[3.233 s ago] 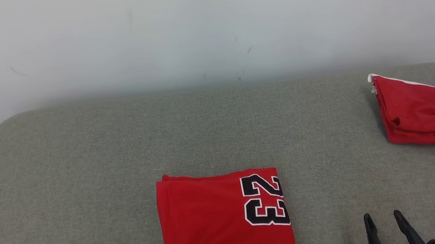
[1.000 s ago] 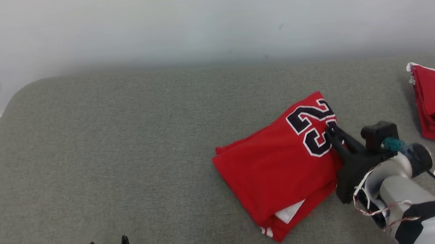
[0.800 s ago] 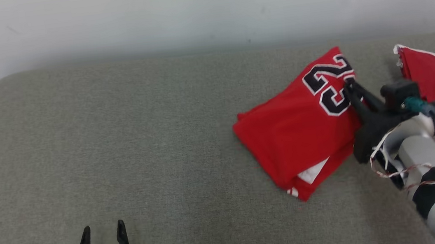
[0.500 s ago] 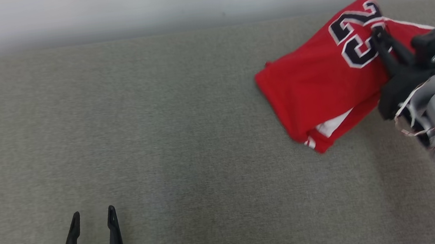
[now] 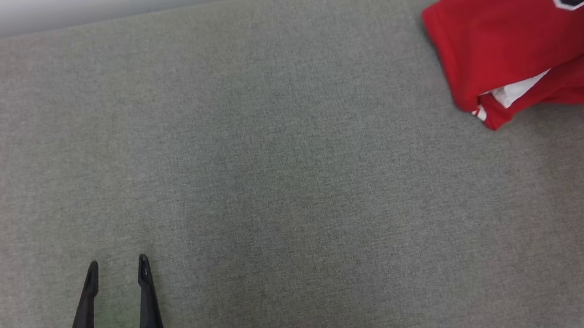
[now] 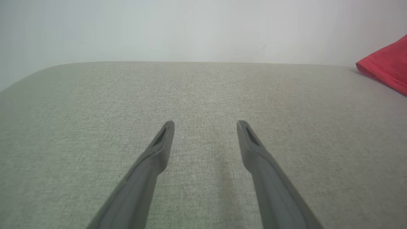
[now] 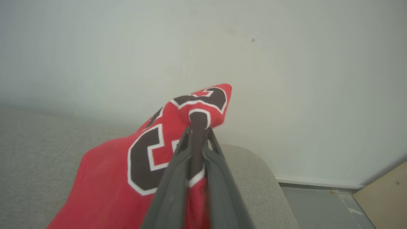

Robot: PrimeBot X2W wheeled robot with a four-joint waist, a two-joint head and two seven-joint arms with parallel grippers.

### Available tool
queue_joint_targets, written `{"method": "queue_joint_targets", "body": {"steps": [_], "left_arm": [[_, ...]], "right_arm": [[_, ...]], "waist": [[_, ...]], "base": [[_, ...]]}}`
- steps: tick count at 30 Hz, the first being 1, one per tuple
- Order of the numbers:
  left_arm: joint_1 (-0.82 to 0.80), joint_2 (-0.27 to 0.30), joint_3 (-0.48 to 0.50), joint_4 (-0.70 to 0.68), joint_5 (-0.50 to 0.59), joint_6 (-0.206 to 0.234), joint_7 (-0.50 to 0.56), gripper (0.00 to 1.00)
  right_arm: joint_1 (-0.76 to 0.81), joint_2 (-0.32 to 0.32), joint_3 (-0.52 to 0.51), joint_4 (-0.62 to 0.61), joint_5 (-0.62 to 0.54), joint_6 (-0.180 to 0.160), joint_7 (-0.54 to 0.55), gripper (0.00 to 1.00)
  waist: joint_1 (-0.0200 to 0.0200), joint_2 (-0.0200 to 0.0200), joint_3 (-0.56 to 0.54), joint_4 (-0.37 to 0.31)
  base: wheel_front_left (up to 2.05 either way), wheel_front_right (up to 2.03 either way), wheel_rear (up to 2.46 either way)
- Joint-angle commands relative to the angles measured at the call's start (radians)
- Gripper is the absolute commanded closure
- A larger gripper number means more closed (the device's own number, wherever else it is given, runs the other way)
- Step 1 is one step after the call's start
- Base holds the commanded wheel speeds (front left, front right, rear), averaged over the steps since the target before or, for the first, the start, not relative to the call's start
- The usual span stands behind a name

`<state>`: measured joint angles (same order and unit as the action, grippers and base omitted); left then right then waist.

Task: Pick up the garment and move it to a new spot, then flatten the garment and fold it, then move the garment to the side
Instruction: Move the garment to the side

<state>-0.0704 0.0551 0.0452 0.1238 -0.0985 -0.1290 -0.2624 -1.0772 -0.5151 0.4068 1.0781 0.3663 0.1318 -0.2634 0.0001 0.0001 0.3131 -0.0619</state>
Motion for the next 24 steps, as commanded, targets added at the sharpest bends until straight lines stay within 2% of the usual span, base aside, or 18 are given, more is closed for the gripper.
{"method": "queue_joint_targets", "body": {"steps": [1, 10, 23, 24], "left_arm": [[-0.022, 0.005, -0.002, -0.014, 0.012, 0.0, -0.002, 0.0], [-0.032, 0.011, -0.006, -0.062, 0.013, -0.002, -0.002, 0.0], [-0.051, 0.024, -0.009, -0.087, 0.02, -0.002, -0.002, 0.0], [-0.052, 0.023, -0.01, -0.088, 0.021, -0.002, -0.002, 0.0]], "right_arm": [[-0.029, -0.026, 0.006, 0.019, 0.009, -0.002, 0.0, 1.0], [-0.097, -0.118, 0.023, 0.112, 0.035, -0.002, 0.014, 1.0], [-0.078, -0.143, -0.005, 0.202, -0.004, -0.002, 0.033, 1.0], [-0.077, -0.147, -0.009, 0.204, -0.014, -0.002, 0.032, 0.44]], "waist": [[-0.0001, -0.0001, 0.022, -0.001], [-0.0001, -0.0001, 0.061, 0.011], [-0.0001, -0.0001, 0.089, 0.017], [-0.0001, -0.0001, 0.089, 0.018]], "base": [[0.0, 0.0, 0.0], [0.0, 0.0, 0.0], [0.0, 0.0, 0.0], [0.0, 0.0, 0.0]]}}
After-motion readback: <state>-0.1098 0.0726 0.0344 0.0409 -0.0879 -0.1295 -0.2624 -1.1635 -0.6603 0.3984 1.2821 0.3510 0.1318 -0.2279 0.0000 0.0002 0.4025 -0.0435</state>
